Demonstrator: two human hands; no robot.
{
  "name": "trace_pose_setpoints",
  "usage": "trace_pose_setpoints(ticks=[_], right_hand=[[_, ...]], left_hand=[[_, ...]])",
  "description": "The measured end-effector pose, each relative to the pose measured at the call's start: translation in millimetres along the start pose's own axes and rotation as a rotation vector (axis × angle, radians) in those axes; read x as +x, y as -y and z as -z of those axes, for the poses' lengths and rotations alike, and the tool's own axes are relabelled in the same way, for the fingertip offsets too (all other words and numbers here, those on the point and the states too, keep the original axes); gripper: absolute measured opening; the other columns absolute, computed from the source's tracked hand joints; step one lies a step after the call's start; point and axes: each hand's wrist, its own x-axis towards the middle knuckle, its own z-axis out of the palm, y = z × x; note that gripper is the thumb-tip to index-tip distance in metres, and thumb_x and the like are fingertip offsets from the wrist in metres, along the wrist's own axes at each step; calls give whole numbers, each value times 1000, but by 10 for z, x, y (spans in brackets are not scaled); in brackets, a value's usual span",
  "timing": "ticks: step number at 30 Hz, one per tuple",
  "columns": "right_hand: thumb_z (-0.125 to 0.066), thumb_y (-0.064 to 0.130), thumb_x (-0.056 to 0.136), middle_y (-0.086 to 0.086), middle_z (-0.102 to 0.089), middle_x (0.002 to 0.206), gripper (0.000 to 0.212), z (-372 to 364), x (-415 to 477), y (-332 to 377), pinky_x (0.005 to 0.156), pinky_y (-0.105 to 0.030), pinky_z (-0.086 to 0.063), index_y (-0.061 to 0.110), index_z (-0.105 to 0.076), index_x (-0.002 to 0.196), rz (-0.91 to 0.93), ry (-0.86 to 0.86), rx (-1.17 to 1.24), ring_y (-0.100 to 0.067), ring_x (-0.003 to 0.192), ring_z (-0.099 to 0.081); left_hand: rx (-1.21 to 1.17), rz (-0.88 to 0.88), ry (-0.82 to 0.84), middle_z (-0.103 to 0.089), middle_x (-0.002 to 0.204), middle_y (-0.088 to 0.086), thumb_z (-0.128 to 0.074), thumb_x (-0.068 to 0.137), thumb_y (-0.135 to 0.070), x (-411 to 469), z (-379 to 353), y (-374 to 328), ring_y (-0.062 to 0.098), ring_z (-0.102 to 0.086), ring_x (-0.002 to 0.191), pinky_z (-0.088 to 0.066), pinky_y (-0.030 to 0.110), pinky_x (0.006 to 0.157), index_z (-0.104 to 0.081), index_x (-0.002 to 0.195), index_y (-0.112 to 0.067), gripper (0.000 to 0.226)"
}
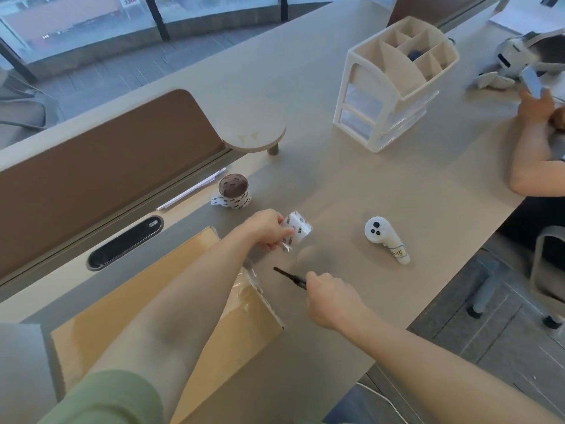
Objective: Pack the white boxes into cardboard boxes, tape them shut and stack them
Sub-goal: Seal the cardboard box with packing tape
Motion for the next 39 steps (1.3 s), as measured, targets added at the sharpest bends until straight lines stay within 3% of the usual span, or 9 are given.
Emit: trace_pose_setpoints(ticks=[5,10,15,20,22,25,31,35,39], right_hand=[[-39,20,98,-14,-59,115,20,-101,316,-11,77,-38,-46,11,-48,113,-138,-3,236,-39,106,-60],[-45,11,94,-22,-58,124,32,-121,723,-17,88,-37,-48,3,-50,124,-202,-17,496,-39,114,-58],[-48,8,95,-23,-54,132,37,-89,1136,6,96,-36,-44,-1,-45,130,-227,-12,562,-37,124,-52],[-43,20,93,-20,-51,138,41,-15,1340,243,106,-44,-33,5,-47,131,-304,-130,424,-39,130,-44],[-36,27,98,-21,-60,128,43,2,1369,423,103,-43,-40,2,-57,126,-248,-101,587,-39,120,-55],[-27,44,100,-17,-73,84,63,-44,1327,635,75,-40,-58,-3,-69,97,-321,87,1058,-32,74,-69],[-32,51,102,-7,-50,53,59,-159,1195,746,46,-27,-39,7,-52,69,-362,312,1311,-20,41,-42],[-34,49,102,-4,-45,57,50,-229,1254,797,44,-26,-31,10,-49,76,-292,203,1223,-18,44,-37],[-37,53,99,-11,-58,78,54,-395,1324,818,60,-32,-44,6,-55,79,-235,142,1084,-25,66,-52]], left_hand=[[-257,-57,-233,-72,77,4,-61,96,-38,-191,321,-18,20,-70,66,-63,41,73,-62,91,-18,21],[-339,-115,-461,-70,84,-6,-63,96,-37,-669,591,14,12,-67,71,-56,30,67,-64,91,-31,7],[-281,-51,-623,-58,66,-16,-62,96,-37,-1172,655,179,1,-51,61,-40,24,60,-65,106,-29,13],[-551,51,-685,-71,69,-12,-63,95,-37,-1420,532,347,15,-65,70,-57,48,85,-63,100,-37,6],[-553,79,-740,-71,69,-8,-63,92,-40,-1481,521,387,20,-66,70,-57,51,83,-63,95,-39,3],[-600,114,-783,-72,71,-4,-63,88,-44,-1583,526,478,23,-68,74,-57,53,83,-63,92,-44,3],[-649,147,-810,-72,73,-1,-64,95,-32,-1778,468,609,18,-64,69,-56,54,83,-64,94,-33,2],[-672,173,-813,-70,74,4,-64,96,-28,-1827,430,654,18,-63,68,-56,54,80,-63,92,-29,4],[-692,177,-813,-69,74,-1,-64,97,-27,-1850,425,673,17,-63,68,-57,49,78,-63,95,-27,2]])
